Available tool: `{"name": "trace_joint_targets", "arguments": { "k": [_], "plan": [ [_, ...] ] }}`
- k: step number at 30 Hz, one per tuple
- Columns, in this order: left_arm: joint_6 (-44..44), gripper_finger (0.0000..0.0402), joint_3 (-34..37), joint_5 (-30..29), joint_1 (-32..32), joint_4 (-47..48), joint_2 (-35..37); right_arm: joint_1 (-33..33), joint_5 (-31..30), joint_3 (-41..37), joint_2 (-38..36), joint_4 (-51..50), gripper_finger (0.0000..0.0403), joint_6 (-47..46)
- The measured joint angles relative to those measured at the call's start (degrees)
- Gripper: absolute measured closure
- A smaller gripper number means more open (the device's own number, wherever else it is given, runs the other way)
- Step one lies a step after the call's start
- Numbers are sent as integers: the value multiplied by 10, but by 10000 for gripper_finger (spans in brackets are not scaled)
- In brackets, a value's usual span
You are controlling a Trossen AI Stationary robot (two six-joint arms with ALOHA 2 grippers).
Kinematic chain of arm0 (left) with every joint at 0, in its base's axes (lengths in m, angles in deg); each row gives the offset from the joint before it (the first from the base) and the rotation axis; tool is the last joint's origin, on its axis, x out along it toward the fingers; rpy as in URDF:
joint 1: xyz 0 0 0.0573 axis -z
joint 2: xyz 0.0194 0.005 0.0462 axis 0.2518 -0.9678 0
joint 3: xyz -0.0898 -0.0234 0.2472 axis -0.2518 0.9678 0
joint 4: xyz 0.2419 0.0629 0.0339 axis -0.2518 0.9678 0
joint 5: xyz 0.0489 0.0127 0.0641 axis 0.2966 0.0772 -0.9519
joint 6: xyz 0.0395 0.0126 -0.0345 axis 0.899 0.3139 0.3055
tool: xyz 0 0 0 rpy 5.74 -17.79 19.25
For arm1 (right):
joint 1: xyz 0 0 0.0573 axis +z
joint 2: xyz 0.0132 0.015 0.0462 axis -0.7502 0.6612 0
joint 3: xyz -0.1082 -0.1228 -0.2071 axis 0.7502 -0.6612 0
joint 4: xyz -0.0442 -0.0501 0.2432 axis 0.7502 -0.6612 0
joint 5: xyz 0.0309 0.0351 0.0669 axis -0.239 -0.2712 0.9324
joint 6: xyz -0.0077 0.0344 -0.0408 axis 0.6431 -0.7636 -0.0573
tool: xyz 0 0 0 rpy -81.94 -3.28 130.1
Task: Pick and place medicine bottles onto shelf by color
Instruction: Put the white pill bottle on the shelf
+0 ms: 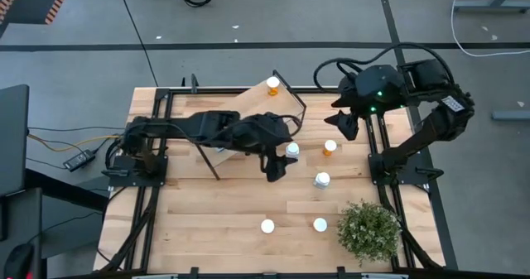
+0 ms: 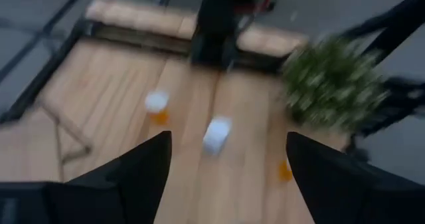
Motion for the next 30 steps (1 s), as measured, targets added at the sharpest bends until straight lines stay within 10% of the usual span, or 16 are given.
{"name": "trace_joint_targets", "arguments": {
  "k": [20,30],
  "plan": [
    [1,132,0,-26,-2,9,73,15,173,-509,-15,134,98,-18],
    [1,132,0,-26,9,19,74,91,151,-626,-15,259,57,-50]
  ]
}}
